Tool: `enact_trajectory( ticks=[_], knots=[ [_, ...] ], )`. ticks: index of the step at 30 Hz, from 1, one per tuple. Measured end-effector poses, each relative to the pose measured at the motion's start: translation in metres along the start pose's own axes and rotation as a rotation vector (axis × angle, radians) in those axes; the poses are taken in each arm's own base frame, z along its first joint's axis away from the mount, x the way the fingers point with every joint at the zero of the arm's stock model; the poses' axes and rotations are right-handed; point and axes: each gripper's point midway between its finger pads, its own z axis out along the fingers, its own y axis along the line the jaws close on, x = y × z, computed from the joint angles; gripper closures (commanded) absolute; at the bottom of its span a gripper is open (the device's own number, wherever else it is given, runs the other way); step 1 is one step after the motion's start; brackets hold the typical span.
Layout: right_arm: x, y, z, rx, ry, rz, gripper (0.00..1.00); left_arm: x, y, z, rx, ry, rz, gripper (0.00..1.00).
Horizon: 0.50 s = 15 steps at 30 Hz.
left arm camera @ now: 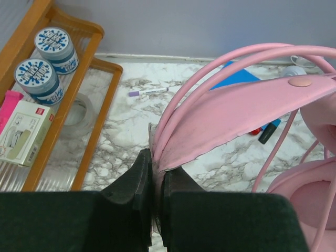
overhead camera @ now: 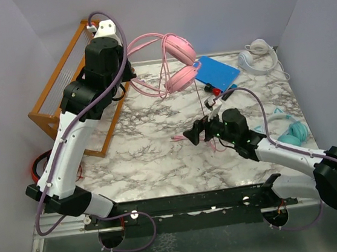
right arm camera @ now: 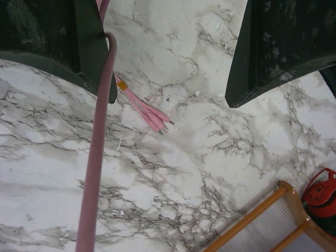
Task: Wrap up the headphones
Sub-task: Wrap the headphones cable around the headphones.
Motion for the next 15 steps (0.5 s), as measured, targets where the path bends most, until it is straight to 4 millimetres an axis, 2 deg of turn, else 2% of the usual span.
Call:
enact_trajectory(
  ticks=[6,9,15],
  knots=[
    [-0.01,-0.011,-0.012,0.084,-0.027,0.006,0.06,-0.032,-0.011,0.0,0.019,-0.051,-0.008,1.0],
    [-0.015,-0.018,-0.017,0.132,-0.047,0.014,0.05,-0.04,-0.014,0.004,0.021,-0.067,-0.005,1.0],
    [-0.007,-0.035,-0.024,0.235,-0.024,0.033,0.05,-0.056,-0.01,0.003,0.004,-0.104,0.008,1.0]
  ],
)
